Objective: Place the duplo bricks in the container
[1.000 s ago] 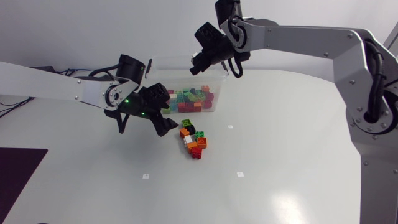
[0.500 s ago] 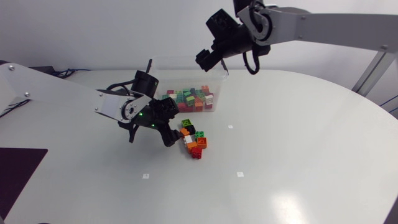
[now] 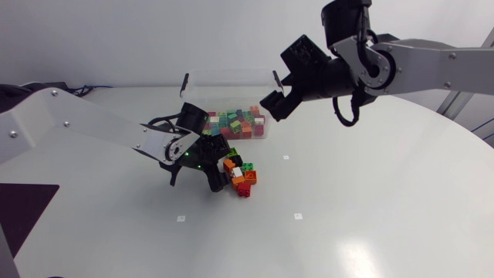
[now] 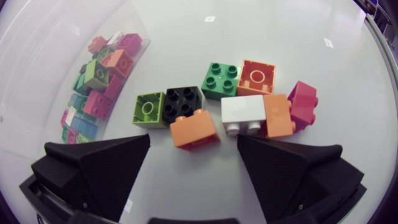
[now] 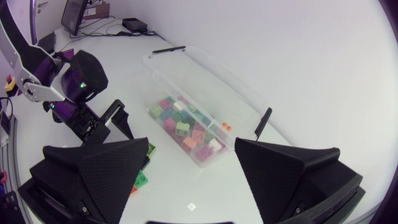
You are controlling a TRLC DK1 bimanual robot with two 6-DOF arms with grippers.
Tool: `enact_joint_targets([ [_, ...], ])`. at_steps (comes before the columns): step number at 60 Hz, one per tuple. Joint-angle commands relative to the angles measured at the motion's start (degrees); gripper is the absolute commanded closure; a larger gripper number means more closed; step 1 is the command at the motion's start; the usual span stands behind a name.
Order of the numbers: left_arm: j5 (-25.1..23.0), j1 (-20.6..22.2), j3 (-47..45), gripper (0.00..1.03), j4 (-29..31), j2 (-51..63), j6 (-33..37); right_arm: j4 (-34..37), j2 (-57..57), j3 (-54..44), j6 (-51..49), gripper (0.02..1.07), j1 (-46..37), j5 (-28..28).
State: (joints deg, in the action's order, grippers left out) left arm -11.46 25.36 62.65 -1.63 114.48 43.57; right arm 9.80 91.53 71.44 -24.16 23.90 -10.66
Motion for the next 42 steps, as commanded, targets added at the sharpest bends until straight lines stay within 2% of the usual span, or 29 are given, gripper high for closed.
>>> enact_joint_targets([
  [1,0.21,0.47,0.98,0.05,-0.39,1.98,0.46,-1.45,-2.23,-3.50,0.43,0.07,0.09,-0.16],
  [33,0.83,-0.67,7.57,0.06,-1.10,7.08,-0.59,-2.33,-4.16,-12.11,-0.53,0.07,2.29,-1.21],
  [42,0.83,-0.49,7.57,0.20,-0.74,7.34,-0.33,-2.07,-3.64,-13.26,-1.41,0.07,2.99,-2.09],
])
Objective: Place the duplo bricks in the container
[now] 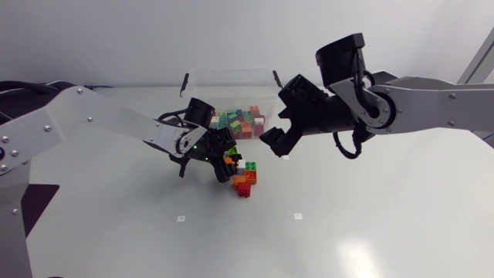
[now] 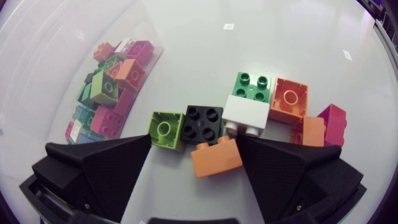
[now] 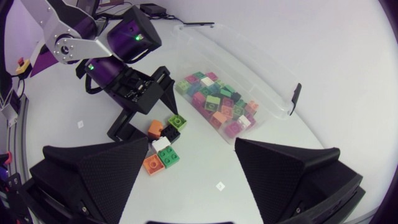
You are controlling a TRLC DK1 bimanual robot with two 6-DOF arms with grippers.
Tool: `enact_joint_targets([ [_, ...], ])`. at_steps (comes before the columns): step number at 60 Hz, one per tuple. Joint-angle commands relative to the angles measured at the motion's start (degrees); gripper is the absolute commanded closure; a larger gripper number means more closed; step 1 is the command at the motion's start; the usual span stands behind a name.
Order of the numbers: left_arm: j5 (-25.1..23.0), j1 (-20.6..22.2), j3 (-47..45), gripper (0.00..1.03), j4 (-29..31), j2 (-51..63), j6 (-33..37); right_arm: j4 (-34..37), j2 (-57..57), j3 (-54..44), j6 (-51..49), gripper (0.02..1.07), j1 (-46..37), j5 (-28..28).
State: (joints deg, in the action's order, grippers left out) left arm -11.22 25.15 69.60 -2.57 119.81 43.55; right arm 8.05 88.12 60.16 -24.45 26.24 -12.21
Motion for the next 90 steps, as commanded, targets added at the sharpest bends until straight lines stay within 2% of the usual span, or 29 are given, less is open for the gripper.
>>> enact_joint_targets([
  [1,0.59,-0.27,0.36,0.23,0.28,1.92,-0.22,-0.23,-0.14,-1.98,-1.30,0.07,0.66,-0.80],
  [4,0.59,-0.36,-0.26,0.34,0.28,1.30,-0.22,0.21,0.48,-1.89,-1.74,0.07,0.66,-1.33],
  [5,0.59,-0.36,-0.70,0.41,0.28,0.95,-0.22,0.65,0.83,-1.80,-2.18,0.07,0.66,-1.68],
  [13,0.50,-0.89,-1.84,0.77,0.63,-0.63,-0.48,1.09,3.29,-1.36,-3.41,0.07,0.48,-2.21],
  [37,-3.63,-2.65,-11.51,0.77,3.80,-15.13,0.48,5.92,13.66,4.79,-6.23,0.07,0.74,-2.29],
  [46,-4.77,-3.44,-12.65,0.77,5.38,-20.93,0.22,8.82,19.20,9.45,-4.56,0.07,1.97,1.22],
  [50,-5.04,-3.88,-12.65,0.77,6.00,-23.39,0.04,12.51,22.19,12.88,-3.06,0.07,2.50,3.07],
  [61,-5.65,-5.37,-11.24,0.77,5.91,-28.58,-0.22,20.51,26.49,19.47,0.89,0.07,2.50,3.24],
  [73,-7.06,-5.99,-5.97,0.77,5.64,-29.90,-3.21,22.88,28.25,22.28,3.70,0.10,3.38,3.42],
  [90,-7.15,-7.22,0.62,0.77,1.51,-26.82,-6.11,26.49,32.03,25.71,6.08,0.10,5.23,5.44],
])
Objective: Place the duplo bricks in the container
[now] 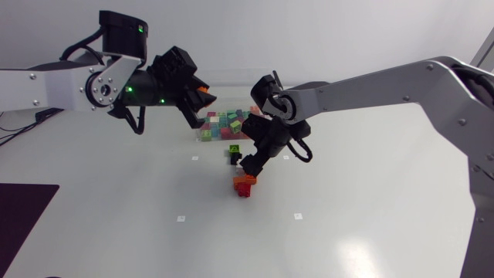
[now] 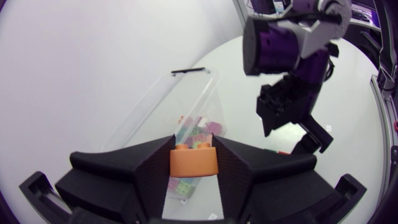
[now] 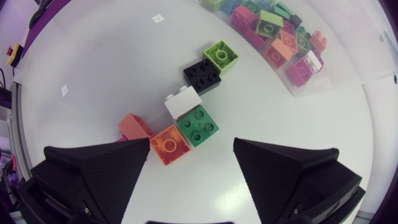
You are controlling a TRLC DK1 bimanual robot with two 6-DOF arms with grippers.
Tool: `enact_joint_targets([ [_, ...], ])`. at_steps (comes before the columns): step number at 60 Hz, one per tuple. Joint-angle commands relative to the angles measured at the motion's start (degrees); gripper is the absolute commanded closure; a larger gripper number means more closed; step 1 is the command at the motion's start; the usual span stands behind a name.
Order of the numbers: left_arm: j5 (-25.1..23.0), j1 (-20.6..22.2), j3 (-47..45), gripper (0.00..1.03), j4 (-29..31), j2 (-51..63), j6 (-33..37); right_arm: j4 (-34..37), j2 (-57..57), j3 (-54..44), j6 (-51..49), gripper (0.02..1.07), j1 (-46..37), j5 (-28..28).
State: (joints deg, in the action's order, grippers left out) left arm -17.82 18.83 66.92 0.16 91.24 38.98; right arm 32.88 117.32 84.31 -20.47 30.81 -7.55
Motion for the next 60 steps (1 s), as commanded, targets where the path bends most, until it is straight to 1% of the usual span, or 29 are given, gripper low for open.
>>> enact_joint_targets([
  [1,-0.54,-0.99,3.57,0.77,-1.31,1.92,-1.63,1.75,3.09,1.73,2.10,0.10,0.75,0.96],
  [16,-2.04,-3.54,9.64,0.77,-5.09,7.11,-4.44,3.59,5.82,4.72,3.68,0.10,0.75,2.10],
  [29,-2.13,-4.24,15.17,0.77,-6.84,12.73,-6.20,4.65,6.17,5.95,4.82,0.10,0.66,2.19],
  [50,-2.74,-5.21,16.41,0.77,-7.55,14.67,-6.20,5.08,7.31,6.83,5.18,0.10,1.98,2.45],
  [60,-3.09,-5.73,18.69,0.77,-8.25,16.78,-6.64,5.44,7.84,7.80,5.70,0.10,2.68,2.54],
])
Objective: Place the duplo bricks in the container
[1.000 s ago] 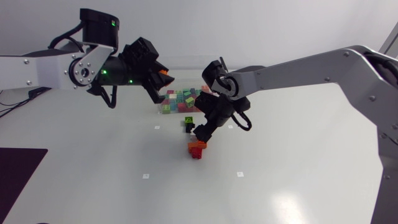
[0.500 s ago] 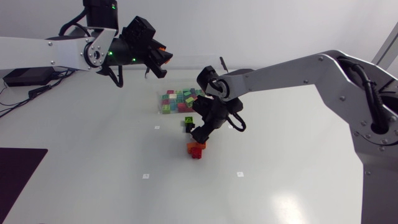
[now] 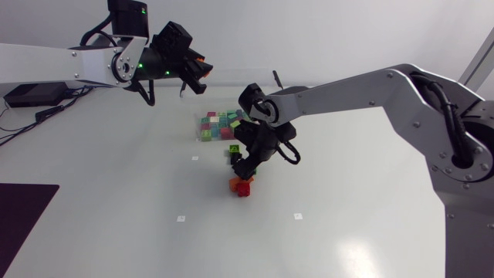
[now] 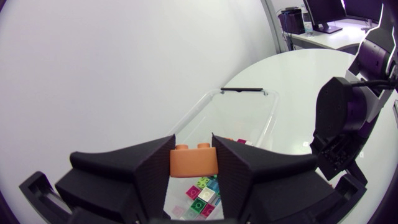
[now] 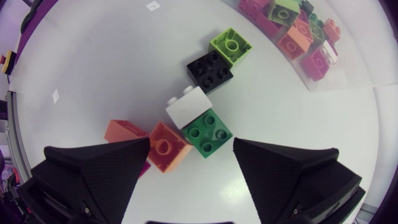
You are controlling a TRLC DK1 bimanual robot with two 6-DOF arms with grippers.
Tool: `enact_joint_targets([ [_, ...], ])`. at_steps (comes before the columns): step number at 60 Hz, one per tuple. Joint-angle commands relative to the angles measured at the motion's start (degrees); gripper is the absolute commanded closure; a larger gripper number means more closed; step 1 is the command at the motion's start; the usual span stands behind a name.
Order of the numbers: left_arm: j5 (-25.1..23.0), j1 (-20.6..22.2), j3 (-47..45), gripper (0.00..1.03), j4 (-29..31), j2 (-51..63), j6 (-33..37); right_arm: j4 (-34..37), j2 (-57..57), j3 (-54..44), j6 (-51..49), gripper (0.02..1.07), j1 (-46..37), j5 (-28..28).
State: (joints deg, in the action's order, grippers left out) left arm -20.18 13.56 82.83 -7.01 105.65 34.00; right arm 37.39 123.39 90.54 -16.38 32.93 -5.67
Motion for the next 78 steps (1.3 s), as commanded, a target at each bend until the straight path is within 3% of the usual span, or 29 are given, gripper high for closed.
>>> enact_joint_targets([
  [1,-0.73,-0.47,3.22,0.77,-1.08,2.72,-1.65,1.02,1.85,1.74,1.62,0.10,0.56,0.66],
  [42,2.52,-1.26,19.65,0.76,-0.64,18.63,-4.12,1.37,2.91,3.76,2.85,0.10,0.65,1.63],
  [52,3.22,-1.26,23.26,0.75,2.08,21.18,-4.12,1.11,2.29,4.03,3.11,0.10,0.21,1.72],
  [54,3.22,-1.17,23.70,0.68,3.05,21.09,-4.03,1.02,2.03,3.94,3.11,0.10,0.12,1.80],
  [60,3.22,-1.08,23.70,0.21,5.77,19.51,-4.03,0.41,1.06,3.32,3.37,0.10,-0.41,1.80],
  [62,3.13,-0.99,23.61,0.12,7.01,18.54,-4.03,0.32,1.06,3.32,3.46,0.10,-0.67,1.80],
  [65,2.96,-0.99,23.08,0.05,7.97,17.05,-4.03,0.14,1.06,3.32,3.64,0.10,-0.76,1.80],
  [78,0.85,-0.82,13.94,0.05,8.06,5.89,-4.03,-0.21,1.59,4.82,4.69,0.10,-0.76,2.33],
])
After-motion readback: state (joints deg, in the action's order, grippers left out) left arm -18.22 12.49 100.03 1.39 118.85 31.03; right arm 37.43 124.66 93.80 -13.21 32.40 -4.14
